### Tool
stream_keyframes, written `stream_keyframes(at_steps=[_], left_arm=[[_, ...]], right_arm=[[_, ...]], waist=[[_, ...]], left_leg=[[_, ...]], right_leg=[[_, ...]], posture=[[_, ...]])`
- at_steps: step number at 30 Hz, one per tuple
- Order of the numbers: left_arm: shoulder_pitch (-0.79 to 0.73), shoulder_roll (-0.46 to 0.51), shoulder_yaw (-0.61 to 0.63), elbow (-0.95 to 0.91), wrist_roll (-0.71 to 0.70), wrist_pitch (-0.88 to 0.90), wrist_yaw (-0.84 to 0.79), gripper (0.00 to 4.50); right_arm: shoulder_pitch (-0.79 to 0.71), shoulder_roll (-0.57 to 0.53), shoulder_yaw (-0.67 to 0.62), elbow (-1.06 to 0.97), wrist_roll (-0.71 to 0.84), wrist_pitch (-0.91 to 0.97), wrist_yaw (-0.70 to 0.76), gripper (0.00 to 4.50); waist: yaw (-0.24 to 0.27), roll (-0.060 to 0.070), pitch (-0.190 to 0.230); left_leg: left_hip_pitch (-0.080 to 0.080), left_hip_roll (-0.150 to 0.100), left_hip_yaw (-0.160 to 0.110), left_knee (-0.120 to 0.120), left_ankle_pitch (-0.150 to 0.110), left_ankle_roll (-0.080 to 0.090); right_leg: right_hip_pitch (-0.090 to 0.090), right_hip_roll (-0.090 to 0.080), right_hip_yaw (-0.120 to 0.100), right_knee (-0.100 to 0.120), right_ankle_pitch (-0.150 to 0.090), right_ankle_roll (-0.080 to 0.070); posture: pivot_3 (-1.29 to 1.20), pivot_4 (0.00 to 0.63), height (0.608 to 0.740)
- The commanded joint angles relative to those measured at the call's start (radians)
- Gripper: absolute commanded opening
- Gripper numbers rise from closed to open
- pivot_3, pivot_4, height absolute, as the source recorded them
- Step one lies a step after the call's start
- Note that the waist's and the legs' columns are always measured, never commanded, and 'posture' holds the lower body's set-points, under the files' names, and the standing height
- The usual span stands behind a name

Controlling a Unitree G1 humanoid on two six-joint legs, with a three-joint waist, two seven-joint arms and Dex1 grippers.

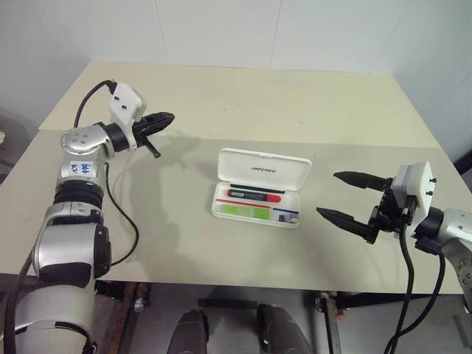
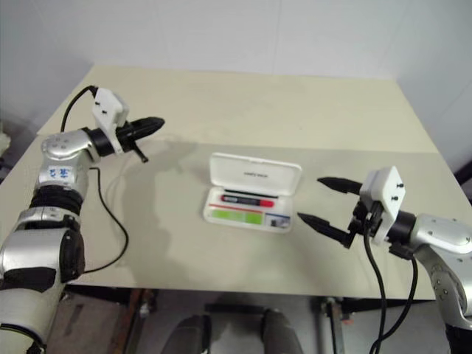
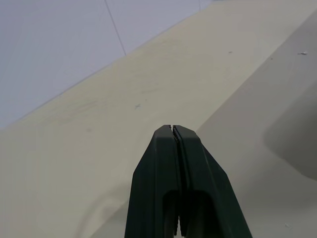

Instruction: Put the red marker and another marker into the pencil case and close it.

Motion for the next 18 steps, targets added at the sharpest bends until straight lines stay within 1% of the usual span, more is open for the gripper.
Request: stream_keyframes(at_steps=[1,6,8,11,16,18], left_arm=[[-0.058,-0.018,-0.013,0.078,0.036,-0.036,-0.009,0.02],[-0.099,-0.065,-0.017,0.158,0.065,0.019,0.004,0.02],[-0.116,-0.087,-0.021,0.183,0.074,0.106,-0.010,0.02],[-0.126,-0.111,-0.013,0.194,0.076,0.153,-0.019,0.02],[-0.149,-0.156,0.012,0.213,0.058,0.316,-0.056,0.02],[-0.155,-0.170,0.020,0.213,0.057,0.348,-0.068,0.02]], right_arm=[[0.001,-0.032,-0.020,-0.032,-0.002,0.013,-0.003,4.50],[0.004,-0.011,-0.038,-0.042,-0.002,-0.006,-0.029,4.50],[0.013,-0.009,-0.048,-0.052,0.002,-0.005,-0.035,4.50],[0.029,-0.009,-0.061,-0.067,0.006,0.001,-0.046,4.50],[0.075,-0.009,-0.098,-0.099,0.021,0.008,-0.053,4.50],[0.099,-0.010,-0.117,-0.111,0.033,0.006,-0.043,4.50]], waist=[[0.000,0.000,0.000],[-0.001,0.000,0.000],[-0.001,-0.001,0.000],[-0.002,-0.001,0.000],[-0.002,-0.001,0.001],[-0.002,-0.001,0.001]], left_leg=[[0.000,0.000,0.000,0.000,0.000,0.000],[0.000,0.000,0.000,0.000,0.000,0.000],[0.000,0.000,0.000,0.000,0.000,0.000],[0.000,0.000,0.000,0.000,0.000,0.000],[0.000,0.000,0.000,0.000,0.000,0.000],[0.000,0.000,0.000,0.000,0.000,0.000]], right_leg=[[0.000,0.000,0.000,0.000,0.000,0.000],[0.000,0.000,0.000,0.000,0.000,0.000],[0.000,0.000,0.000,0.000,0.000,0.000],[0.000,0.000,0.000,0.000,0.000,0.000],[0.000,0.000,0.000,0.000,0.000,0.001],[0.000,0.000,0.000,0.000,0.000,0.001]], posture=[[0.00,0.150,0.740],[0.00,0.150,0.740],[0.00,0.150,0.740],[0.00,0.150,0.740],[0.00,0.150,0.740],[0.00,0.150,0.740]])
